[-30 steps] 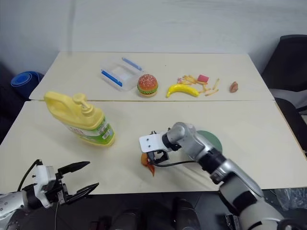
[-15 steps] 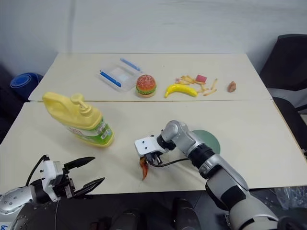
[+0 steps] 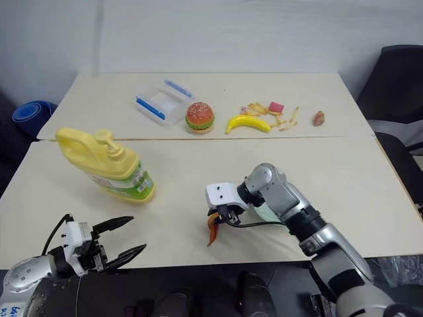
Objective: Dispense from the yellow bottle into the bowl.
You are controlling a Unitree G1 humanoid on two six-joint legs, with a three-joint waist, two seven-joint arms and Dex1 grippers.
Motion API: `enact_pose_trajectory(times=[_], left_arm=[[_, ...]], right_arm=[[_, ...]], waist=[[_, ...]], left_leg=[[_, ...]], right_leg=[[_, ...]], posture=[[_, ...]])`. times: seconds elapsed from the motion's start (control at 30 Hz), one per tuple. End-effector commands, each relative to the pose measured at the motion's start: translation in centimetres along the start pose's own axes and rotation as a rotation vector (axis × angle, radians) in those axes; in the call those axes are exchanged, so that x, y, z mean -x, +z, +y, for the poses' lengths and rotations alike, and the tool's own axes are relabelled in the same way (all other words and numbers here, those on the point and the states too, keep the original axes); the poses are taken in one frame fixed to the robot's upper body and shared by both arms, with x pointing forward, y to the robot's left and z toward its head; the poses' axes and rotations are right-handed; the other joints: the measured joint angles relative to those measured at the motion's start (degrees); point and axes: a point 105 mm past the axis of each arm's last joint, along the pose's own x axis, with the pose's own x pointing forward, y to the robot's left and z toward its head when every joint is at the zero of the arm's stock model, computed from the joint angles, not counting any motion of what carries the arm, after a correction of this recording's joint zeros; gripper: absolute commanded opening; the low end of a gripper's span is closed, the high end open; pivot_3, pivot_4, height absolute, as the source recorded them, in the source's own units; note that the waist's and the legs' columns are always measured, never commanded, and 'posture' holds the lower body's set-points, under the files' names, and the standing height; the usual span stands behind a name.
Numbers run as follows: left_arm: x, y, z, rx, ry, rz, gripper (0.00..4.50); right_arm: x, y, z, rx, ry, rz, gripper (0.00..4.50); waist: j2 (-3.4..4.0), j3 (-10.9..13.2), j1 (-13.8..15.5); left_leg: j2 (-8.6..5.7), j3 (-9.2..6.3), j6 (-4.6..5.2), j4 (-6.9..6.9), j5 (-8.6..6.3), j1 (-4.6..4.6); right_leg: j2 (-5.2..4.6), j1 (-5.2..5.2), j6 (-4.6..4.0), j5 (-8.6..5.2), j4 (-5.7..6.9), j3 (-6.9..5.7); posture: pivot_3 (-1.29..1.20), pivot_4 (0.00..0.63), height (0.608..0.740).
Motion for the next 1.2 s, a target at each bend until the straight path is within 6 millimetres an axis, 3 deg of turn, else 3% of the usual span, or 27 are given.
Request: enact_pose_trajectory(times=[0.03, 0.13, 0.47, 0.63, 0.8, 0.9, 1.0, 1.07, 1.13, 1.2], left_arm=[[0.2, -0.1, -0.2, -0.010, -0.001, -0.006, 4.50], [0.1, -0.2, -0.4, -0.008, -0.009, -0.010, 4.50], [-1.2, 0.5, -1.3, -0.019, -0.086, -0.059, 4.50], [-2.0, 0.8, -1.3, -0.022, -0.096, -0.066, 4.50], [-2.6, 1.1, -1.4, -0.022, -0.106, -0.072, 4.50], [-3.0, 1.3, -1.5, -0.029, -0.123, -0.077, 4.50], [-3.4, 1.9, -1.7, -0.035, -0.143, -0.095, 4.50], [-3.6, 2.2, -1.9, -0.042, -0.162, -0.103, 4.50], [-4.0, 3.0, -2.1, -0.046, -0.186, -0.127, 4.50], [-4.2, 3.4, -2.2, -0.043, -0.196, -0.144, 4.50]], right_arm=[[1.7, -1.2, 0.5, 0.017, -0.011, 0.088, 2.57], [1.5, -2.6, 0.5, 0.009, -0.026, 0.150, 2.57], [-1.4, -3.9, -1.0, -0.020, -0.123, 0.180, 2.57], [-1.1, -2.8, -0.3, -0.006, -0.106, 0.116, 1.14], [0.8, -0.2, -0.1, 0.008, -0.170, -0.044, 1.13], [3.4, 1.6, 0.7, -0.017, -0.218, -0.198, 1.12], [7.9, 2.8, 0.7, -0.074, -0.363, -0.341, 1.12], [10.9, 2.1, 0.7, -0.147, -0.465, -0.357, 1.12], [16.0, -1.6, 1.1, -0.245, -0.656, -0.251, 1.12], [18.9, -4.3, 2.0, -0.292, -0.758, -0.156, 1.12]], waist=[[0.00, 0.00, 0.26], [-0.02, -0.01, 0.21], [-0.07, -0.04, -0.11], [-0.12, -0.07, -0.08], [-0.02, -0.01, -0.02], [0.00, 0.00, 0.32], [0.03, 0.03, 0.91], [0.07, 0.05, 1.40], [0.10, 0.07, 2.03], [0.14, 0.08, 2.85]], left_leg=[[-0.02, -0.01, 0.01, 0.00, 0.00, 0.00], [-0.04, 0.00, 0.05, 0.00, -0.01, -0.01], [0.01, 0.04, -0.02, -0.01, 0.02, 0.02], [0.02, 0.01, -0.01, -0.01, 0.02, 0.04], [0.01, -0.01, -0.01, -0.01, 0.02, -0.03], [0.02, -0.01, -0.01, -0.01, 0.02, -0.03], [0.01, -0.05, 0.01, -0.01, 0.01, -0.03], [0.01, -0.04, 0.02, -0.01, 0.00, -0.02], [0.01, -0.06, 0.04, -0.01, -0.01, -0.02], [-0.04, -0.07, 0.17, -0.01, -0.08, -0.05]], right_leg=[[-0.01, 0.00, 0.00, 0.00, -0.02, -0.01], [-0.03, 0.01, 0.01, 0.01, -0.07, -0.01], [0.02, 0.00, 0.01, 0.01, 0.01, -0.01], [0.01, 0.02, 0.01, 0.01, 0.01, -0.02], [0.02, -0.01, 0.01, 0.01, -0.01, -0.03], [0.01, 0.01, 0.02, 0.01, -0.04, -0.04], [-0.01, 0.04, 0.04, 0.02, -0.10, -0.05], [-0.02, 0.05, 0.05, 0.03, -0.22, -0.04], [-0.03, 0.07, 0.04, 0.03, -0.41, -0.05], [-0.08, 0.08, 0.04, 0.03, -0.49, -0.05]], posture=[[0.00, 0.150, 0.740], [0.00, 0.150, 0.740], [0.00, 0.150, 0.740], [0.00, 0.150, 0.740], [0.00, 0.150, 0.740], [0.00, 0.150, 0.740], [0.00, 0.150, 0.740], [0.00, 0.150, 0.740], [0.00, 0.150, 0.740], [0.00, 0.150, 0.740]])
